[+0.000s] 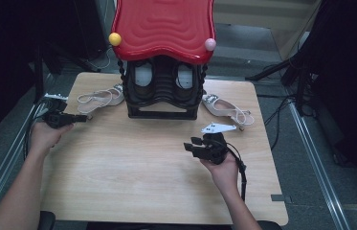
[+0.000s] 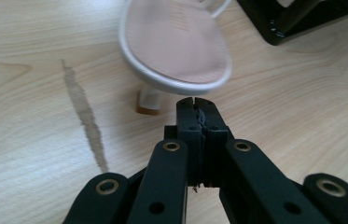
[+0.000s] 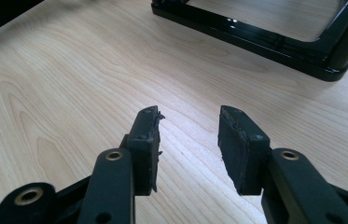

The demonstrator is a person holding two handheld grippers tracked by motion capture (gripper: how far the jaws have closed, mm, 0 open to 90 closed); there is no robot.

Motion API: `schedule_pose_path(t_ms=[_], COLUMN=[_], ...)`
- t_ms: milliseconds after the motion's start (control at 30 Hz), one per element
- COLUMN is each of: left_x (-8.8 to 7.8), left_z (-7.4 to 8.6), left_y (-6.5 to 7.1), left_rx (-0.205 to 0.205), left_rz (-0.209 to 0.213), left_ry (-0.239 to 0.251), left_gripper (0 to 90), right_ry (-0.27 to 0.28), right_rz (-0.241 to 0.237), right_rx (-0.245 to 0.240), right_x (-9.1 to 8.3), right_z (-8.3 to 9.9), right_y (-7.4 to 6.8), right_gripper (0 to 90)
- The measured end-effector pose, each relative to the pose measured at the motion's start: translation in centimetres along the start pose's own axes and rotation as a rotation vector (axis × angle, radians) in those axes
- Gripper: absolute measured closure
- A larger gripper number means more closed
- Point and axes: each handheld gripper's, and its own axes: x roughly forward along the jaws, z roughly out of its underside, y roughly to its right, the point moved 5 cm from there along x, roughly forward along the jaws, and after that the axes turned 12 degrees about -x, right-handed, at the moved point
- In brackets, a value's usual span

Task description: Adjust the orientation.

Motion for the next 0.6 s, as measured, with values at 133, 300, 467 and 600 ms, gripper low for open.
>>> schedule_pose_path(t_ms=[133, 300, 467, 600], left_x=[0.4, 0.5, 0.9, 1.4], left_z=[0.1, -0.4, -0.7, -1.0], left_y=[-0.7, -1.4, -1.9, -2.0], left_rx=[-0.002, -0.018, -0.025, -0.031], left_rz=[-0.023, -0.040, -0.050, -0.045], left_ry=[-0.014, -0.001, 0.006, 0.019], left_gripper=[90.0, 90.0, 90.0, 90.0], right_ry=[0.000, -0.005, -0.001, -0.001], right_rz=[0.005, 0.010, 0.017, 0.023], right_rx=[0.003, 0.013, 0.009, 0.015], right_x=[-0.2, -0.4, -0.4, -0.6], right_z=[0.1, 0.3, 0.5, 0.7], right_y=[0.1, 0.1, 0.2, 0.2], right_gripper=[59.8, 59.7, 59.8, 59.8])
